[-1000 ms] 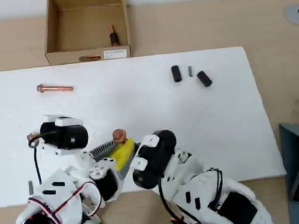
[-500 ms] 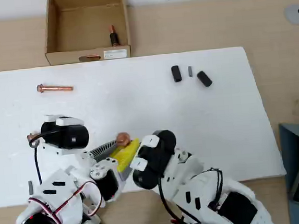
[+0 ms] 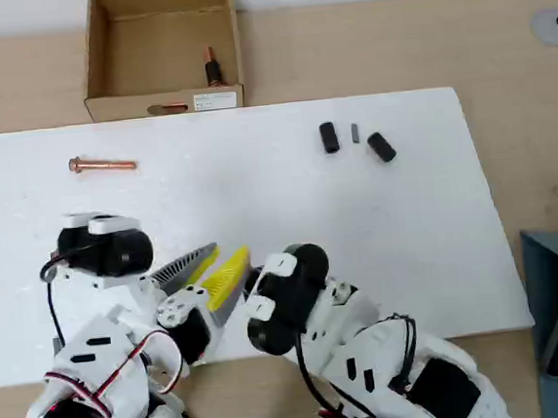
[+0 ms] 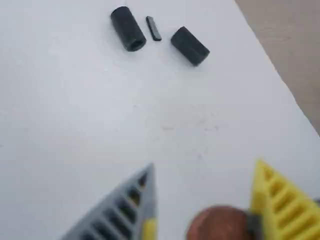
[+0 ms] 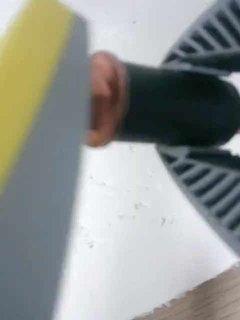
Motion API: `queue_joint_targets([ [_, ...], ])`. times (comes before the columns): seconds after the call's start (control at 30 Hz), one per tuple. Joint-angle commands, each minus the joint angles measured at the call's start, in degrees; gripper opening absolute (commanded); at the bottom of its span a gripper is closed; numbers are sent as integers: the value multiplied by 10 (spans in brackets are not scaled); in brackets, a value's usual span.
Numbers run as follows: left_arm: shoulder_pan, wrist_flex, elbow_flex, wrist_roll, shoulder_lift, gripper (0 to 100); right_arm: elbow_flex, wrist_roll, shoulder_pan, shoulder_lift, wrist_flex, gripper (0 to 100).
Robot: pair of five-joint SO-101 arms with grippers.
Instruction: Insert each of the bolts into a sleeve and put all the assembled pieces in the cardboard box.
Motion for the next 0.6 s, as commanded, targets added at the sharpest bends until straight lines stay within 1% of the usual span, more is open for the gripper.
queue_joint_targets([
  [0.0, -8, 2, -25, -3, 0, 143, -4, 3, -5, -65, -18, 9],
  [0.17, -9, 2, -47, -2, 0, 135, -4, 3, -5, -65, -18, 9],
  [0.23, -10, 2, -55, -3, 0, 91, -4, 3, -4, -65, -18, 9],
  [0.3, -21, -3, -62, -4, 0, 9, -4, 3, -4, -65, -18, 9],
  [0.33, -30, -3, -66, -4, 0, 0, -5, 2, -4, -65, -18, 9],
  [0.37, -40, -1, -70, -4, 0, 11, -7, 2, -3, -65, -18, 9],
  [0.47, -93, 2, -80, -6, 0, 1, -12, 0, 0, -65, -17, 9],
  [0.57, -167, 2, -76, -10, 0, 1, -18, -1, 41, -65, -18, 9],
])
